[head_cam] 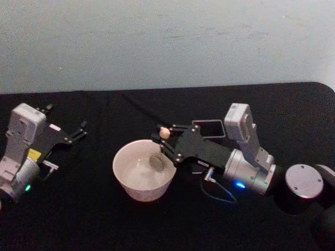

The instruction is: Pick up the stirring spoon with one hand, stir inside the cup, then place it back in its original position.

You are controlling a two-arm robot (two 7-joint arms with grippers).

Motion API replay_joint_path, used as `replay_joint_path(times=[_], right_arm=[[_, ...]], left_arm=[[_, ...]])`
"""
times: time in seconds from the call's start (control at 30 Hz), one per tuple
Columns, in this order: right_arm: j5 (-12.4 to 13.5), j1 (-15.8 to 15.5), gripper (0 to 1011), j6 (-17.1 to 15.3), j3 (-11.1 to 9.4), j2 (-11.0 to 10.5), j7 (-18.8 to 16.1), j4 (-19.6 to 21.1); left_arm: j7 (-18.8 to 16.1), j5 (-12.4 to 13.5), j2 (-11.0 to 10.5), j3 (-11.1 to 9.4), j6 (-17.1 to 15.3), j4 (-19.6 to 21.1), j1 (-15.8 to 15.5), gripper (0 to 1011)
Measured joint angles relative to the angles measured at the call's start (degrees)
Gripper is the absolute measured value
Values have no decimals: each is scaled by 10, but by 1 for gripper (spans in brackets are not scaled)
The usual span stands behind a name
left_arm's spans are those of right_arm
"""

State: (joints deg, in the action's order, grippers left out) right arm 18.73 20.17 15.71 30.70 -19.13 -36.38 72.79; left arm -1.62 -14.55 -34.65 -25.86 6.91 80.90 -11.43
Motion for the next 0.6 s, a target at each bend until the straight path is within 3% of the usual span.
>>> replay_joint_path(times=[0.33, 0.6], right_arm=[[18, -31, 202, -7, -7, -32, -22, 45], [34, -51, 202, -15, 11, -41, -43, 75]], left_arm=[[0, 0, 0, 0, 0, 0, 0, 1001], [0, 0, 0, 0, 0, 0, 0, 1001]])
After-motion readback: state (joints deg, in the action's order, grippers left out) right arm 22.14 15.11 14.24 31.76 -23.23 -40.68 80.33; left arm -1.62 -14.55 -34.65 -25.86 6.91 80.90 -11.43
